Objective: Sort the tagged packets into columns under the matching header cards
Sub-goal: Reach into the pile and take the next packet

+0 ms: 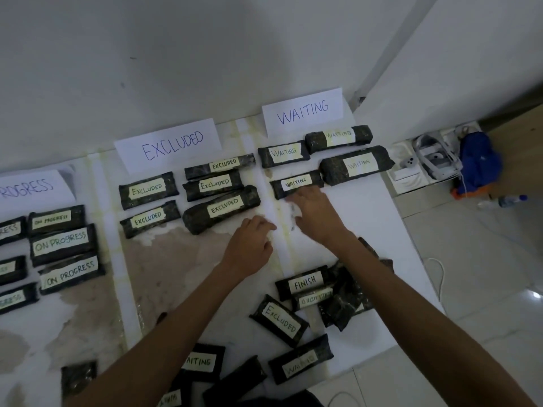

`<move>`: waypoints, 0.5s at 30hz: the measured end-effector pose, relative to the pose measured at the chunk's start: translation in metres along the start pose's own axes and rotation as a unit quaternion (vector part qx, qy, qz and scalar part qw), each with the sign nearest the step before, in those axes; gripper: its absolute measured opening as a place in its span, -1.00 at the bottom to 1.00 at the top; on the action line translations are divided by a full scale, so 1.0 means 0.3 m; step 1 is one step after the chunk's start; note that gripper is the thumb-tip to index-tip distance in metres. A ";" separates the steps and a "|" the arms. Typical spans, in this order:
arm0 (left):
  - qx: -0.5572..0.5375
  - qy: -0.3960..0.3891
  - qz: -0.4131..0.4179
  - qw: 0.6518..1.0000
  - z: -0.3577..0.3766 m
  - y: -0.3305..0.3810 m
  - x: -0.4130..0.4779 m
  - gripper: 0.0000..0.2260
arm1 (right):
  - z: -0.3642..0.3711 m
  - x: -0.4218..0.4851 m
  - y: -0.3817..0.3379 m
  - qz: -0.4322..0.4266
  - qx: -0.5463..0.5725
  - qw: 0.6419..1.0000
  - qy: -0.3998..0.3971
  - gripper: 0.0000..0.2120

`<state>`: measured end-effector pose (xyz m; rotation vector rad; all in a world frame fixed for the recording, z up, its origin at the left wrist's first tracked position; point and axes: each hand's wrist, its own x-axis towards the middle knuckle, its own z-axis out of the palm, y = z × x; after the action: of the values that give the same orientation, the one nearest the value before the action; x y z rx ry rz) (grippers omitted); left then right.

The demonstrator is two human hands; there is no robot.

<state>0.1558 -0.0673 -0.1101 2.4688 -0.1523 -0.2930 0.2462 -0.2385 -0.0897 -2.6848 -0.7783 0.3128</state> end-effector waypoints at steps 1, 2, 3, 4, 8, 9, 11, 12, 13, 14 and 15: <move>-0.001 -0.002 0.001 1.000 0.007 0.000 -0.023 -0.66 | -0.004 -0.045 -0.022 0.001 0.016 0.999 -0.048 -0.56; -0.003 -0.004 0.001 1.000 0.014 -0.003 -0.042 -0.66 | -0.003 -0.087 -0.036 0.003 0.025 0.994 -0.104 -0.57; -0.004 -0.006 0.002 1.000 0.020 -0.005 -0.061 -0.67 | -0.002 -0.127 -0.047 0.006 0.016 0.987 -0.158 -0.58; -0.004 -0.008 0.003 1.000 0.027 -0.006 -0.084 -0.68 | 0.002 -0.172 -0.059 0.004 -0.004 0.980 -0.198 -0.58; -0.013 -0.016 0.007 1.000 0.047 -0.010 -0.166 -0.69 | 0.029 -0.310 -0.086 -0.025 -0.064 0.973 -0.220 -0.57; -0.017 -0.017 0.005 1.000 0.051 -0.010 -0.183 -0.69 | 0.034 -0.329 -0.087 -0.028 -0.074 0.974 -0.213 -0.58; -0.022 -0.020 0.000 1.000 0.057 -0.010 -0.210 -0.69 | 0.042 -0.351 -0.083 -0.037 -0.093 0.975 -0.199 -0.58; -0.022 -0.023 -0.001 0.999 0.058 -0.008 -0.219 -0.68 | 0.045 -0.357 -0.079 -0.043 -0.100 0.975 -0.192 -0.58; -0.021 -0.026 -0.002 0.999 0.058 -0.007 -0.227 -0.67 | 0.046 -0.361 -0.077 -0.050 -0.106 0.976 -0.184 -0.58; -0.021 -0.029 -0.003 0.999 0.059 -0.005 -0.234 -0.66 | 0.048 -0.364 -0.077 -0.058 -0.114 0.976 -0.177 -0.58; -0.020 -0.030 -0.004 0.999 0.058 -0.002 -0.241 -0.66 | 0.050 -0.368 -0.078 -0.066 -0.124 0.975 -0.174 -0.57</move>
<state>0.0816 -0.0642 -0.1115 2.4221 -0.1617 -0.3704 0.1393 -0.2768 -0.0820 -2.8272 -1.1605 0.7099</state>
